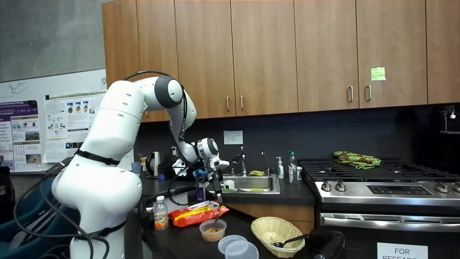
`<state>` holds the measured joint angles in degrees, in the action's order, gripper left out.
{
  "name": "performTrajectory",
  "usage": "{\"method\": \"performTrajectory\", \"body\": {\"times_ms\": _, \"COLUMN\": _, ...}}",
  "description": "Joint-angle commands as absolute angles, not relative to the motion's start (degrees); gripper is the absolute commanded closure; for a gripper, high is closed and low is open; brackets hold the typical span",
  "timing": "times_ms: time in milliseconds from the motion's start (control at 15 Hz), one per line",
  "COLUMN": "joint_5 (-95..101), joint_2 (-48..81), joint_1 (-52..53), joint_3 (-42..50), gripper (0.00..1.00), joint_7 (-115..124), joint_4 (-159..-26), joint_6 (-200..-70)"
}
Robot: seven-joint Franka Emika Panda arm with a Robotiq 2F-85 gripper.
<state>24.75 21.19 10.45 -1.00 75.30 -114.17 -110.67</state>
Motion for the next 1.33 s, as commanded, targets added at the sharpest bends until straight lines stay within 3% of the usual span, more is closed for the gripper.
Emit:
{"method": "performTrajectory", "body": {"times_ms": 0, "joint_5": 24.5, "joint_2": 21.8, "joint_1": 11.3, "joint_3": -0.6, "gripper": 0.0, "joint_7": 75.7, "joint_4": -113.0, "joint_6": -108.2}}
{"method": "performTrajectory", "body": {"times_ms": 333, "joint_5": 24.4, "joint_2": 21.8, "joint_1": 11.3, "joint_3": -0.6, "gripper": 0.0, "joint_7": 75.8, "joint_4": -113.4, "joint_6": -107.1}}
{"method": "performTrajectory", "body": {"times_ms": 467, "joint_5": 24.4, "joint_2": 21.7, "joint_1": 11.3, "joint_3": -0.6, "gripper": 0.26, "joint_7": 75.8, "joint_4": -113.5, "joint_6": -106.9}}
{"method": "performTrajectory", "body": {"times_ms": 933, "joint_5": 24.4, "joint_2": 21.6, "joint_1": 11.3, "joint_3": -0.7, "gripper": 0.84, "joint_7": 75.8, "joint_4": -113.5, "joint_6": -106.6}}
{"method": "performTrajectory", "body": {"times_ms": 1000, "joint_5": 24.4, "joint_2": 21.6, "joint_1": 11.3, "joint_3": -0.7, "gripper": 0.86, "joint_7": 75.7, "joint_4": -113.6, "joint_6": -106.7}}
{"method": "performTrajectory", "body": {"times_ms": 1067, "joint_5": 24.3, "joint_2": 21.6, "joint_1": 11.3, "joint_3": -0.7, "gripper": 0.47, "joint_7": 75.7, "joint_4": -113.6, "joint_6": -106.7}}
{"method": "performTrajectory", "body": {"times_ms": 1133, "joint_5": 24.2, "joint_2": 21.6, "joint_1": 11.3, "joint_3": -0.8, "gripper": 0.52, "joint_7": 75.7, "joint_4": -113.6, "joint_6": -106.7}}
{"method": "performTrajectory", "body": {"times_ms": 1267, "joint_5": 23.7, "joint_2": 21.7, "joint_1": 11.3, "joint_3": -1.0, "gripper": 0.46, "joint_7": 75.3, "joint_4": -113.4, "joint_6": -106.8}}
